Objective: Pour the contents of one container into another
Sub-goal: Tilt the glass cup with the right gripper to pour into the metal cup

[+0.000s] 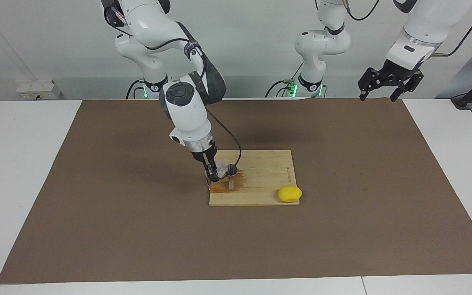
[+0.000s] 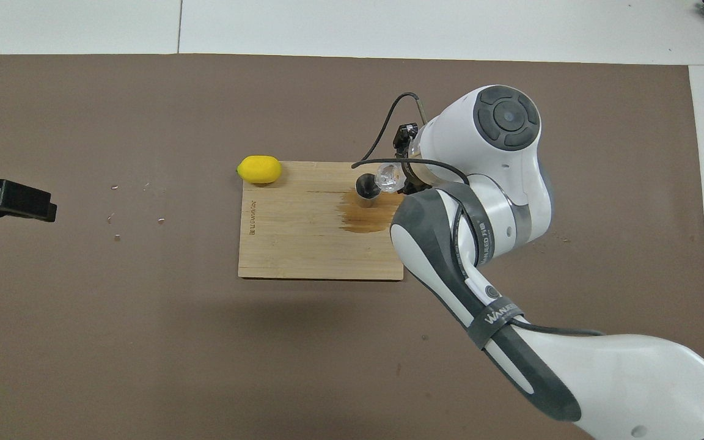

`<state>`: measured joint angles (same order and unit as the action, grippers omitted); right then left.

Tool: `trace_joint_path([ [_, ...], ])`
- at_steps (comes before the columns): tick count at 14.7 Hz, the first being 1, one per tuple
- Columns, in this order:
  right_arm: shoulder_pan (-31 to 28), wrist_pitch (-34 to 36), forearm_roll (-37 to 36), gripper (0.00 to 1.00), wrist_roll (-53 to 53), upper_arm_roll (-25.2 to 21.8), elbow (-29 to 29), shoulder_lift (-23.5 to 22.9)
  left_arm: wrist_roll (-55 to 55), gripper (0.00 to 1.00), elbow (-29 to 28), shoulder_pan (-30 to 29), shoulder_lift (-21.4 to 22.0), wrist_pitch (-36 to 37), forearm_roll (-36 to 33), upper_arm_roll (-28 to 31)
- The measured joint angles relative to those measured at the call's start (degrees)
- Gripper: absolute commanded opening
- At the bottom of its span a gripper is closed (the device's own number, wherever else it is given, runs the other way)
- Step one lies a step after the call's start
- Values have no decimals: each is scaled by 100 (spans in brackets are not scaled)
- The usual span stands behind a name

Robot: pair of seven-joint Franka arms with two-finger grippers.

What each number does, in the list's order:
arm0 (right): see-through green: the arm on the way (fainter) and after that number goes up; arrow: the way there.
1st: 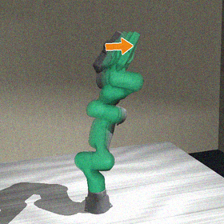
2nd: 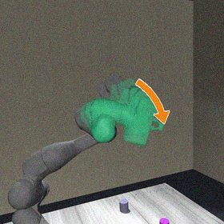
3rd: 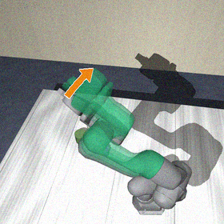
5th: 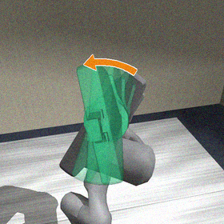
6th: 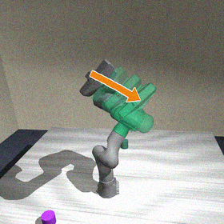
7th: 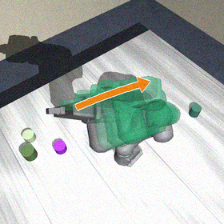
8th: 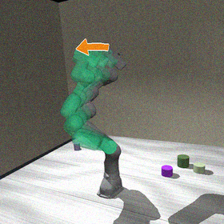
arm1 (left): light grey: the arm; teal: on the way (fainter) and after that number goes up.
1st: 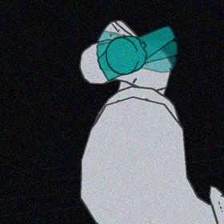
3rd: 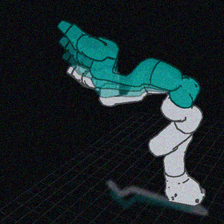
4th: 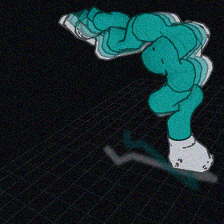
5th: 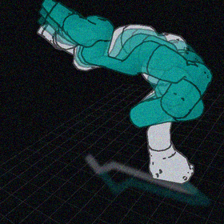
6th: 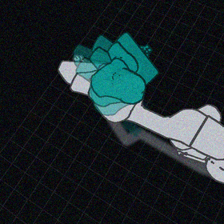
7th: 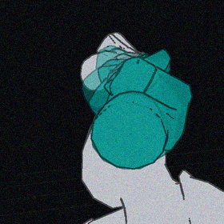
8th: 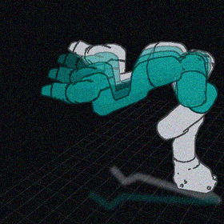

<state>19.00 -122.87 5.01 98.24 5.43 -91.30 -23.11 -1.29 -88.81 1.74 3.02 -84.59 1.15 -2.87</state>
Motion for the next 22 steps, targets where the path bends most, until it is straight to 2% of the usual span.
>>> trace_joint_path([
  [11, 136, 169, -503, 0, 0, 1, 52, -20, -38, 100, -99, -141, -49, -58, 0, -87],
  [18, 168, 201, -545, 0, 0, 1, 70, -23, -38, 100, -106, -141, -48, -99, 0, -94],
  [22, 171, 247, -528, 0, 5, -1, 297, -74, -38, 100, -108, -148, -48, -99, 0, -87],
])
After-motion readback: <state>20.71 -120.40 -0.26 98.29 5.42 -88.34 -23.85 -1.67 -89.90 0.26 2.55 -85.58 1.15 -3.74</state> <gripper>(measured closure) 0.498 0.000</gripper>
